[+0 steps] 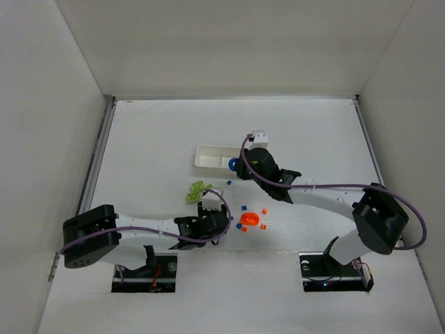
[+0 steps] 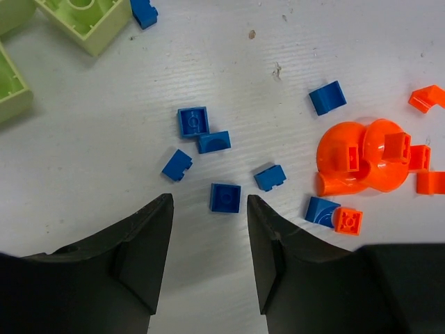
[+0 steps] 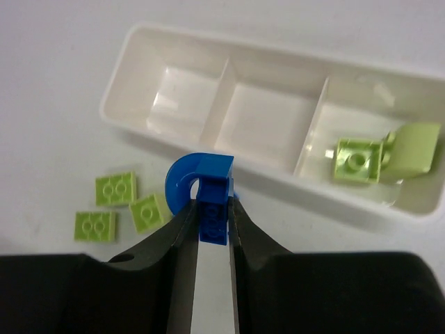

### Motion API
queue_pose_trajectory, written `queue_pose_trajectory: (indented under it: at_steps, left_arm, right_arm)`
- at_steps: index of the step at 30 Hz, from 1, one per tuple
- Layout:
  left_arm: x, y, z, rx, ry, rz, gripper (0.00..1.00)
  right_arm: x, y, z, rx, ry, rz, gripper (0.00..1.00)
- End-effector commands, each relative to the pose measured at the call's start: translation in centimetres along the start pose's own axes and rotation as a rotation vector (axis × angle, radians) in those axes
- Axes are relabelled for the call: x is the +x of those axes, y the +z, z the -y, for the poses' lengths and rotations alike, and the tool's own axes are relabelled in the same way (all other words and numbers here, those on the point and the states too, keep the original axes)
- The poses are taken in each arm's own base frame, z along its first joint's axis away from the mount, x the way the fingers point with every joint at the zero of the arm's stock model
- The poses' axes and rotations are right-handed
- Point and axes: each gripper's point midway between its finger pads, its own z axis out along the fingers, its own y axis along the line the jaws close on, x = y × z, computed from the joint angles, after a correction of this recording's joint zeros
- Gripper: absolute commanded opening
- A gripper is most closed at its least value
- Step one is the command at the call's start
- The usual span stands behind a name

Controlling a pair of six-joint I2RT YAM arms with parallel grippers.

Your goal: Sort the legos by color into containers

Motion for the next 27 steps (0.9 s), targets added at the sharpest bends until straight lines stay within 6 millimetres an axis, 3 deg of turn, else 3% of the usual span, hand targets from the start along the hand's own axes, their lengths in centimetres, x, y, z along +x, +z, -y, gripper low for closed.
queue_pose_trajectory:
  at_steps: [1,4,9,12,16,24,27]
  left_arm:
    - [-1.4,0.3,1.9,0.041,-0.016,0.037,0.44]
    - [-1.4,0.5,1.6,0.028,-0.005,0.04,0.43]
    - [-1.3,0.7,0.7,0.011,-0.001,0.037,0.4]
    - [-1.0,0.8,0.6,0.005,0.005,0.026,0.35]
    - [-0.8,0.7,0.5,0.005,0.016,0.021,0.3]
    - [0.0,1.0,0.7,-0.001,0.038,-0.01,0.31]
    - [0.2,1.1,0.8,-0.01,0.056,-0.024,0.26]
  right_arm:
    - [-4.3,2.1,0.2,0.018,-0.011,0.093,0.23]
    - [-5.2,4.1,0.9,0.049,-0.008,0.101,0.25]
    - [-5.0,5.8,1.1,0.065,-0.012,0.089,0.29]
    - [-5.3,6.6,1.3,0.079,-0.006,0.096,0.47]
    - [-5.8,5.6,1.3,0.065,0.005,0.122,0.53]
    - [-5.1,2.8,2.4,0.046,0.029,0.141,0.54]
    - [-5.1,2.0,2.5,0.036,0.046,0.15,0.54]
